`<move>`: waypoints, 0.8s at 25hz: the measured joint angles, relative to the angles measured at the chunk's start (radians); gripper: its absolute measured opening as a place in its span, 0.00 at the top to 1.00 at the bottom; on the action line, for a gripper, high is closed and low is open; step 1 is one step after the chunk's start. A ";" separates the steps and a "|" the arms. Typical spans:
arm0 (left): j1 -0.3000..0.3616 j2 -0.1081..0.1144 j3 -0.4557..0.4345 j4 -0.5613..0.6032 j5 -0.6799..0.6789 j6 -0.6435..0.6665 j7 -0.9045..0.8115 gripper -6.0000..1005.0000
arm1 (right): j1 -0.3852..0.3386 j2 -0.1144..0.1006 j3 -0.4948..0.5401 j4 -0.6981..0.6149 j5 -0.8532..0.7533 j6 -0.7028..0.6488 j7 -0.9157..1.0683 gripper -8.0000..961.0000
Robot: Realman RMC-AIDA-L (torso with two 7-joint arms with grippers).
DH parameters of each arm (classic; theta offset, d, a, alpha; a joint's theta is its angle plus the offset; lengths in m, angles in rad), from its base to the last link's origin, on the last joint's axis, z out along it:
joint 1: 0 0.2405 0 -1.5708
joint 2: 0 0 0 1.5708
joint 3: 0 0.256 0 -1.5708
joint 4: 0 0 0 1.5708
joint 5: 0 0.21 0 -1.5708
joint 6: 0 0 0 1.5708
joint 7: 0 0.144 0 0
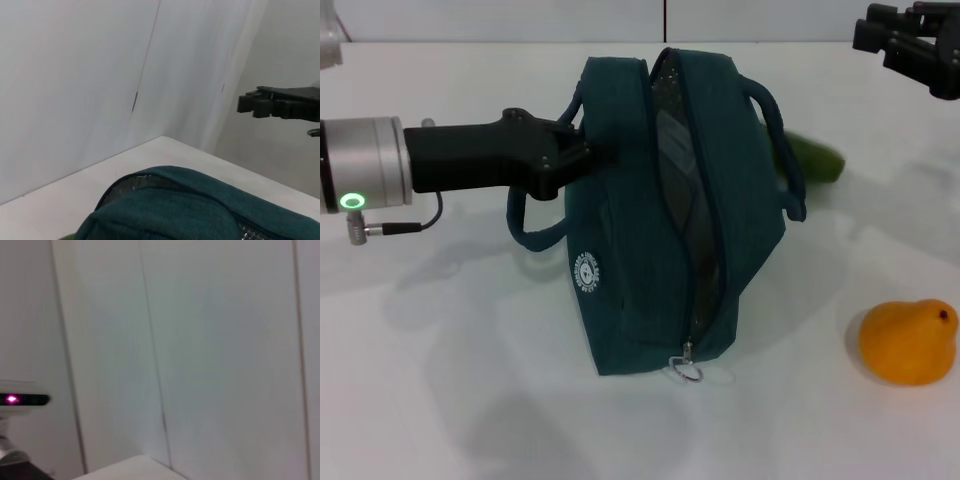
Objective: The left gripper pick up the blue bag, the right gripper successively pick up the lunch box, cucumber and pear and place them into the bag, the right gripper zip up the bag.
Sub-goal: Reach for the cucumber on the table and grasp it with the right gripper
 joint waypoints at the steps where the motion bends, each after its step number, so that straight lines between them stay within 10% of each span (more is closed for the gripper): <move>1: -0.002 0.000 0.000 0.000 0.001 -0.001 0.000 0.90 | 0.003 0.000 -0.001 0.009 -0.002 0.022 0.000 0.76; 10: -0.012 0.000 0.003 -0.001 0.007 -0.004 0.000 0.90 | 0.070 -0.001 -0.062 0.069 -0.200 0.286 0.104 0.65; 20: -0.030 -0.003 0.013 -0.003 0.010 -0.024 0.011 0.90 | 0.419 -0.011 -0.090 0.419 -0.541 0.481 0.278 0.30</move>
